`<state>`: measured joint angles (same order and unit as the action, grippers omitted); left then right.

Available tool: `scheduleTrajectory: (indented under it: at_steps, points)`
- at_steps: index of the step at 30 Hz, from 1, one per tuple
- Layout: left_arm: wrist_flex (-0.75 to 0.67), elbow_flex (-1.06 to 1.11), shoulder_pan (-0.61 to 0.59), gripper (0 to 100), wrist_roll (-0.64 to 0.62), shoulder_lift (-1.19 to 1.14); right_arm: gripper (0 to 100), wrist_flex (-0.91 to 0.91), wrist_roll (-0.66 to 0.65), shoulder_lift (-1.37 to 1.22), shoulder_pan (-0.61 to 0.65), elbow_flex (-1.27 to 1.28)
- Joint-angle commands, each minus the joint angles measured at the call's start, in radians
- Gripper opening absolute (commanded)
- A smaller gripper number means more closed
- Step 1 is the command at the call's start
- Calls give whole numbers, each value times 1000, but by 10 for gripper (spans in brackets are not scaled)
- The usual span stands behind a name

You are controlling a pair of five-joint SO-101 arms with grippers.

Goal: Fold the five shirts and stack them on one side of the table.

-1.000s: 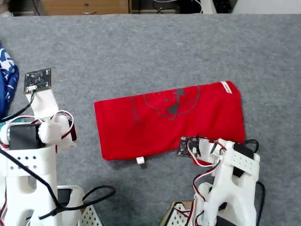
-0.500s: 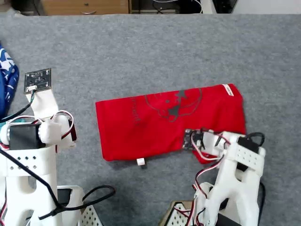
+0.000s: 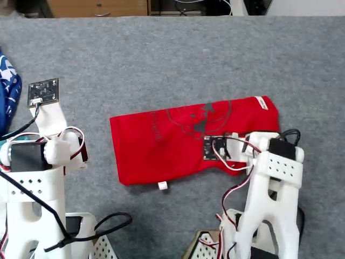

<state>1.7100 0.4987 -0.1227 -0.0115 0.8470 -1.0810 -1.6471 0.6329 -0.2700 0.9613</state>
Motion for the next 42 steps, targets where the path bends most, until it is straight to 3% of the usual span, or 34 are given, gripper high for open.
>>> scheduleTrajectory:
  at_steps: [1, 12, 21, 25, 31, 36, 42]
  points:
    - [-3, -11, -8, 19, -3, 7, 5, 57, 2, -62, 18, -76]
    - [-3, -11, -8, 19, -2, -2, 5, 63, 2, -467, 10, -433]
    - [-8, -5, -8, 19, -2, -2, 5, -57, 28, -725, 65, -705]
    - [-8, -5, -8, 19, -2, -2, 37, -54, 54, -754, 97, -746]
    - [-8, -5, -8, 19, -2, -2, 240, -9, 89, -754, 111, -765]
    - [-8, -5, -8, 19, -2, -2, 231, -5, 100, -750, 97, -765]
    - [-8, -3, -8, 19, -2, -2, 200, -127, 101, -628, 90, -759]
